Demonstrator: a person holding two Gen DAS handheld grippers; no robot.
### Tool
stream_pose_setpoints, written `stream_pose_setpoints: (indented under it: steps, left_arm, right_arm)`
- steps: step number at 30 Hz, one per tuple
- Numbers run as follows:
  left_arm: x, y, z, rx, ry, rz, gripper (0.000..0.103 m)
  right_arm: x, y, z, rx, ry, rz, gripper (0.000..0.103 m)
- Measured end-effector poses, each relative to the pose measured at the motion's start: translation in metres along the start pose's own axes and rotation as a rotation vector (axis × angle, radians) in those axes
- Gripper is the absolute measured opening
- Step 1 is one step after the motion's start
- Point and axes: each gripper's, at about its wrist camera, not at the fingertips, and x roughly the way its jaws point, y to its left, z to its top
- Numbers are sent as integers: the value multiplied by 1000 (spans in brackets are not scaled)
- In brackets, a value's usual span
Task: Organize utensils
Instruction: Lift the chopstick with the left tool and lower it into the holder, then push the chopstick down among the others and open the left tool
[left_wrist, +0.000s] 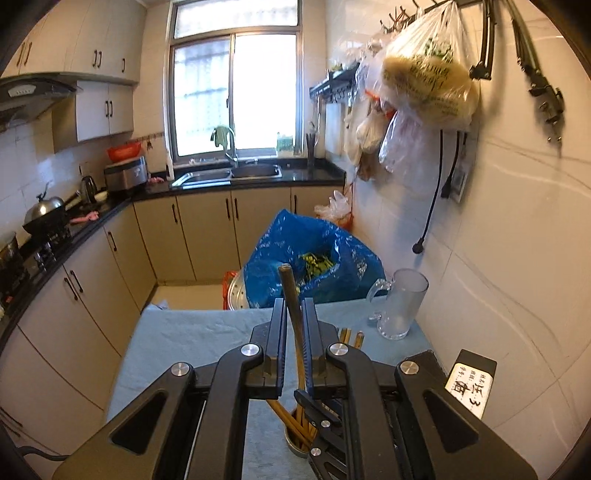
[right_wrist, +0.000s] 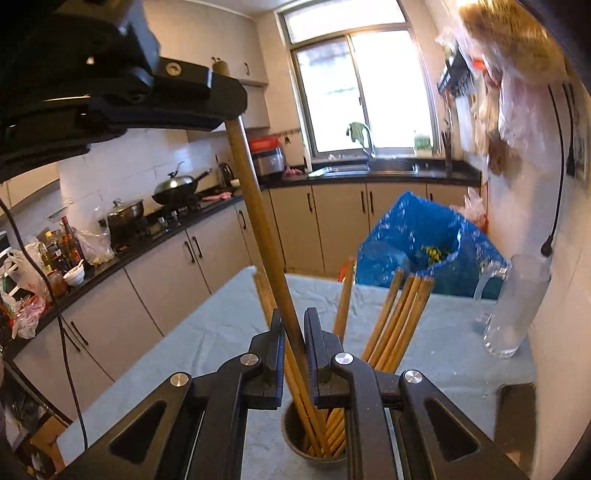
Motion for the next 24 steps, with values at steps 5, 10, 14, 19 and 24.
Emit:
stream_pose_setpoints:
  steps: [5,10,14,19,24]
  left_arm:
    - [26,-5,-10,0,71,-4,0]
    - [36,-4,-22,-2,96,4,0]
    - [38,-1,-30,-12,107,8,0]
    - [38,8,-37,-42,116,9,0]
    - [34,23,-40,-97,106,12,0]
  right_arm:
    - [12,-20,-8,69,22,11,8]
    - [17,-35,-15,139,41,25,7]
    - [18,-38,-22,149,55,25,7]
    - [18,-40,-29,164,67,21,7]
    - [8,-37,-34,168,48,17,7]
